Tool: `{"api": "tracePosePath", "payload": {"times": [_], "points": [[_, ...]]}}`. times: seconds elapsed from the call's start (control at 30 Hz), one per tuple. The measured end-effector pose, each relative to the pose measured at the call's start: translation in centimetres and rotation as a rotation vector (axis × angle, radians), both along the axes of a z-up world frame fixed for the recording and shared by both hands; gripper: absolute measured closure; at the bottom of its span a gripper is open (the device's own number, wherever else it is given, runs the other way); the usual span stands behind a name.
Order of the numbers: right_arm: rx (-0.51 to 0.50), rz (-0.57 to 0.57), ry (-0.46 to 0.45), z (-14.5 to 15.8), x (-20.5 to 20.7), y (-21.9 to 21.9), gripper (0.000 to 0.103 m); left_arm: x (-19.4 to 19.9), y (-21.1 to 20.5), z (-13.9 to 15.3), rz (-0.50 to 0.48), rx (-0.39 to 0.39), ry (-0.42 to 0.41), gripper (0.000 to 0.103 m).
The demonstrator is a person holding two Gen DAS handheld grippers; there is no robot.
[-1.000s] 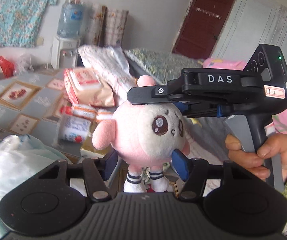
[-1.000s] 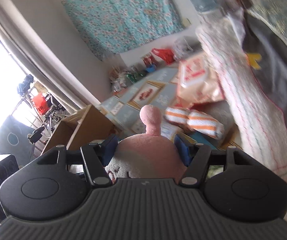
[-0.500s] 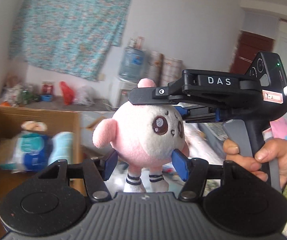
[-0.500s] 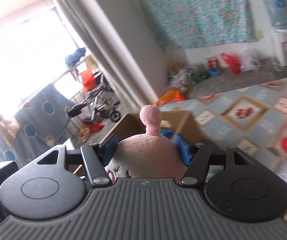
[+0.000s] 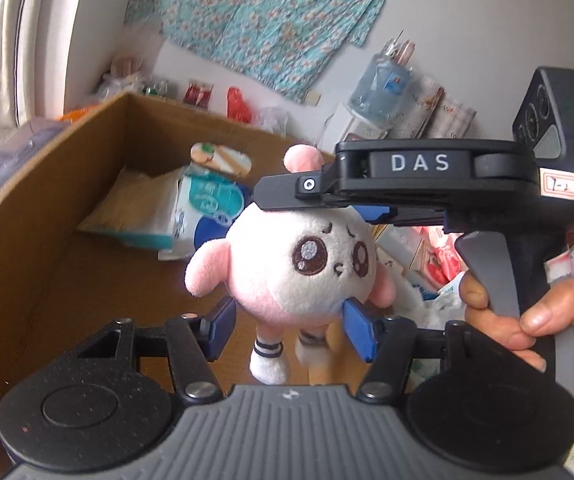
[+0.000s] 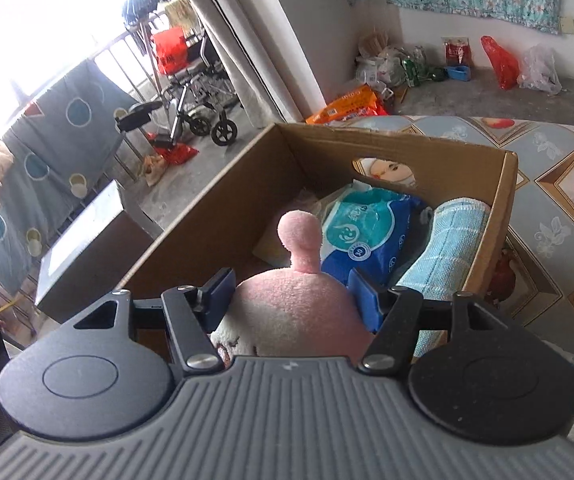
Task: Organize soft objects
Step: 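Lift the plush toy with the right gripper and carry it over the box, then lower the plush toy into the box and open the right gripper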
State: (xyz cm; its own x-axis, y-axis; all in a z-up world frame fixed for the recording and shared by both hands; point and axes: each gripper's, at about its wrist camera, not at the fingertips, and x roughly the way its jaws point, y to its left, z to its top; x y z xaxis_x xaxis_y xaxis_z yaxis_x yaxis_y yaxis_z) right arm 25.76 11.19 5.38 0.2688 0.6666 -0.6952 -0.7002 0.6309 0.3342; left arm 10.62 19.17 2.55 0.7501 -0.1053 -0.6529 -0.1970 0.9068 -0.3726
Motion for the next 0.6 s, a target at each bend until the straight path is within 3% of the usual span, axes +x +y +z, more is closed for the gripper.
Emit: {"api": "tracePosePath", "payload": {"times": [0.13,0.37,0.6], "points": [[-0.105,0.030,-0.040,-1.1,-0.2,1.4,0.041,1.2,0.3,-1.6,-0.027,-0.016,0.055,0.042],[-0.247,0.095,-0.116,-1.6,-0.2,2.6,0.039,2.0,-1.5,-2.1,-0.095,0.080,0.111,0.045],[-0.256,0.078,-0.150,-1.8,0.8,2.1,0.038,2.5,-1.4,-2.5,-0.108,0.052,0.139,0.044]]}}
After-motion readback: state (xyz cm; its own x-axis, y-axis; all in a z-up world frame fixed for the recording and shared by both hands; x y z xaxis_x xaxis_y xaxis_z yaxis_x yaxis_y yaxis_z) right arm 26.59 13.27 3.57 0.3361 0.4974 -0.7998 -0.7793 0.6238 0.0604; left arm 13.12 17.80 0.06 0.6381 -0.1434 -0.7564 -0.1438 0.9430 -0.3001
